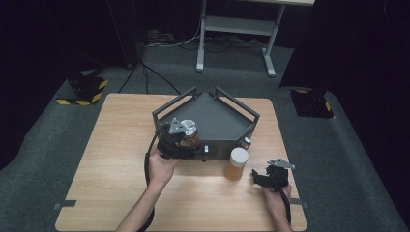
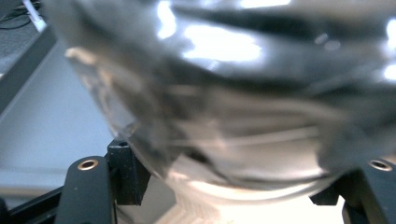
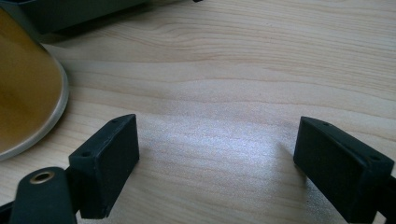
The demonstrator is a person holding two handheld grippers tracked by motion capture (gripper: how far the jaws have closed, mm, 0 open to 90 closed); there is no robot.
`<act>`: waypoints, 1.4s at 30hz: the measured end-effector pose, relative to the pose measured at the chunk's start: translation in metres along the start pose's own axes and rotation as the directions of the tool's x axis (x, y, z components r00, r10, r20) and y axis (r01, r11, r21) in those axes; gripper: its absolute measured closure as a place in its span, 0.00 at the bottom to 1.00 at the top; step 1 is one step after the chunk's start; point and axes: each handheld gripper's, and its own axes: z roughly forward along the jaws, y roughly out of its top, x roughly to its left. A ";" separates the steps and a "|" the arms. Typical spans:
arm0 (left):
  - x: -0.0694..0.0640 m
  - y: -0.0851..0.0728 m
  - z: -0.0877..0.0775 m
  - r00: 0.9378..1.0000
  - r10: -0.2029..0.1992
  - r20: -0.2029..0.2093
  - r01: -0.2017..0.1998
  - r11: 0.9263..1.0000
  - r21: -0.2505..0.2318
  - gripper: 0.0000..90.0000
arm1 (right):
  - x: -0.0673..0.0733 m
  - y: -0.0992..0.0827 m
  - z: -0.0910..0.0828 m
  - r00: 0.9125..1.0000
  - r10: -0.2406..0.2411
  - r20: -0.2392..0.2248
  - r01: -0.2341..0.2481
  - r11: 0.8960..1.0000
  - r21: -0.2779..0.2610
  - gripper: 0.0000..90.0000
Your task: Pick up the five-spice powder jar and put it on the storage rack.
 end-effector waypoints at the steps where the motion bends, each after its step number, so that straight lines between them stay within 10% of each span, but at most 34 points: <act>1: 0.000 0.003 0.002 1.000 -0.001 -0.007 0.001 1.000 0.000 0.35 | 0.000 0.000 0.000 1.000 -0.003 -0.003 0.003 1.000 0.001 0.16; 14: 0.004 0.022 0.032 0.990 -0.074 -0.121 0.074 0.997 -0.002 0.35 | -0.001 0.000 0.000 1.000 -0.007 -0.008 0.007 1.000 0.000 0.15; 21: 0.002 0.031 0.046 0.983 -0.047 -0.175 0.056 0.997 0.046 0.35 | -0.001 0.000 0.000 1.000 -0.008 -0.008 0.008 1.000 0.000 0.16; 42: 0.005 0.029 0.061 0.983 -0.049 -0.177 0.063 0.995 0.072 0.34 | -0.001 0.000 0.000 1.000 -0.009 -0.009 0.009 1.000 0.000 0.16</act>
